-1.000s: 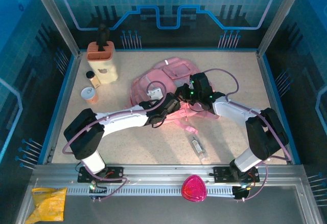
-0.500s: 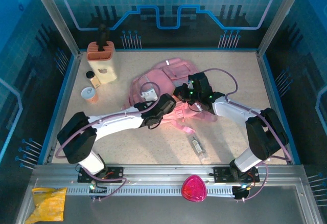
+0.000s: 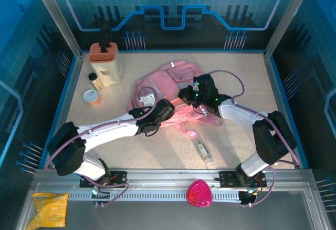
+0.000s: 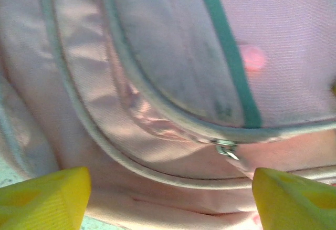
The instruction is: Pack the student bag
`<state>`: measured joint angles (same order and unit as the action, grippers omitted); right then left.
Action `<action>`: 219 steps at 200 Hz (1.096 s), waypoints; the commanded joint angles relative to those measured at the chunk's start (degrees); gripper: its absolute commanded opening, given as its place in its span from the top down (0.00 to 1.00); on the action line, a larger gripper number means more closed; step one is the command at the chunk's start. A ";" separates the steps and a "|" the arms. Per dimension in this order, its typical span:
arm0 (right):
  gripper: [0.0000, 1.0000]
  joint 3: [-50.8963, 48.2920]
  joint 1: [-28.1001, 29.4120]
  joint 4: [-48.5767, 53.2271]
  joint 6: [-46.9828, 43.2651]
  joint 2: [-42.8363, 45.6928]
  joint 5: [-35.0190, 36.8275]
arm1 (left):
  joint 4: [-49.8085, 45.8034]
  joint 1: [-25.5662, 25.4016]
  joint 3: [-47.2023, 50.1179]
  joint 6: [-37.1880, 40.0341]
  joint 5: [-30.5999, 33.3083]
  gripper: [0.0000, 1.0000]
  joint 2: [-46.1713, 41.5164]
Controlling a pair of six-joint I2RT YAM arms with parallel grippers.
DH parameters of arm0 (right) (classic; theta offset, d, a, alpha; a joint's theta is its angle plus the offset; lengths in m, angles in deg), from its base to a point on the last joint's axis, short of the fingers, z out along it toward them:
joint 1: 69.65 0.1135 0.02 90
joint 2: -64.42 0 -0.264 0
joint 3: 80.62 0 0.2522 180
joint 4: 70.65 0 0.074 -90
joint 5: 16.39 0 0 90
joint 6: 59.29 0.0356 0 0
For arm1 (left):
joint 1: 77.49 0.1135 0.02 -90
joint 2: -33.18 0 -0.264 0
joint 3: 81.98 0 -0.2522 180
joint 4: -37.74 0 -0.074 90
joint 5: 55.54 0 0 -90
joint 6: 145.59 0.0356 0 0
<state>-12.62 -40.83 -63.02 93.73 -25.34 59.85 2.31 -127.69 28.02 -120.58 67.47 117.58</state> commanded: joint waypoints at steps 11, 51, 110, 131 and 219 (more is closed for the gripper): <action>1.00 1.57 -0.04 -7.62 0.28 0.50 -1.36 | 1.46 -0.52 -4.89 1.21 -0.85 0.18 3.33; 1.00 1.23 -0.01 -7.92 0.65 0.56 -1.27 | 0.63 -0.52 -8.43 1.06 -0.44 0.29 6.98; 1.00 1.20 0.06 -8.31 1.04 0.63 -1.47 | -1.18 0.42 -12.16 0.66 0.13 0.53 11.43; 1.00 0.84 0.04 -8.36 0.96 0.63 -1.55 | -2.32 1.23 -13.01 0.50 -0.03 0.64 12.19; 1.00 0.86 -0.69 -7.63 -0.09 0.96 -1.50 | 0.38 2.21 -6.62 3.67 -0.95 1.00 6.08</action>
<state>-12.66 -40.86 -64.29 94.35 -25.38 60.25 0.45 -126.36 18.81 -119.72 66.75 127.70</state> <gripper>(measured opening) 0.060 0.051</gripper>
